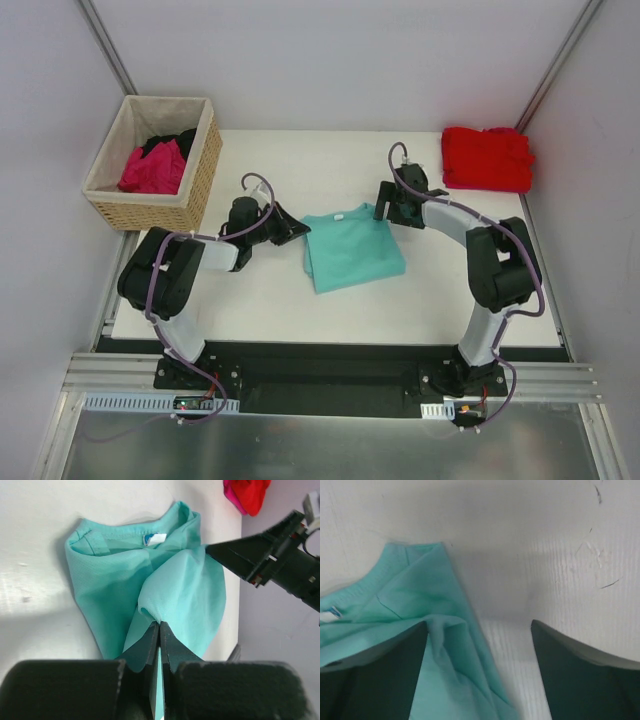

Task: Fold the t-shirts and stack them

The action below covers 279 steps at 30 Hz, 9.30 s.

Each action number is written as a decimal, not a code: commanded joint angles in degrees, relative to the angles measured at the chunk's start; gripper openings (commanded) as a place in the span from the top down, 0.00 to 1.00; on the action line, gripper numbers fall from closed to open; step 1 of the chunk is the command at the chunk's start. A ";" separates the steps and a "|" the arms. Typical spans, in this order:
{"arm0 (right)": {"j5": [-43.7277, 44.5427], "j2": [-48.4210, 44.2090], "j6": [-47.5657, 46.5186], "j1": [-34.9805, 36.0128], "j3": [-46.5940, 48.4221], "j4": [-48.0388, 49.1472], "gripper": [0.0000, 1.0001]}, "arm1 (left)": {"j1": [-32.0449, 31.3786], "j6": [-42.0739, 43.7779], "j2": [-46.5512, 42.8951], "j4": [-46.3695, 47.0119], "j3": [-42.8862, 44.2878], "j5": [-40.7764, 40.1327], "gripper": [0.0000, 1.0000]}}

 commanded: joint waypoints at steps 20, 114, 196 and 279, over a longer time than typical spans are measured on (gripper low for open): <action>4.30 -28.85 -4.90 6.80 0.05 -9.19 0.03 | 1.77 9.19 -15.46 -10.84 -4.09 -7.26 0.67; -13.27 33.54 -5.95 -28.26 58.57 -7.43 0.03 | 5.99 10.07 -22.93 -27.72 1.27 0.81 0.02; -5.72 -17.59 0.90 9.97 13.41 -15.43 0.03 | 6.16 3.13 -38.58 -27.64 -23.16 -1.38 0.14; -26.64 4.55 -1.38 12.43 11.12 0.04 0.03 | 7.13 2.25 -37.26 -30.36 -30.46 -12.46 1.00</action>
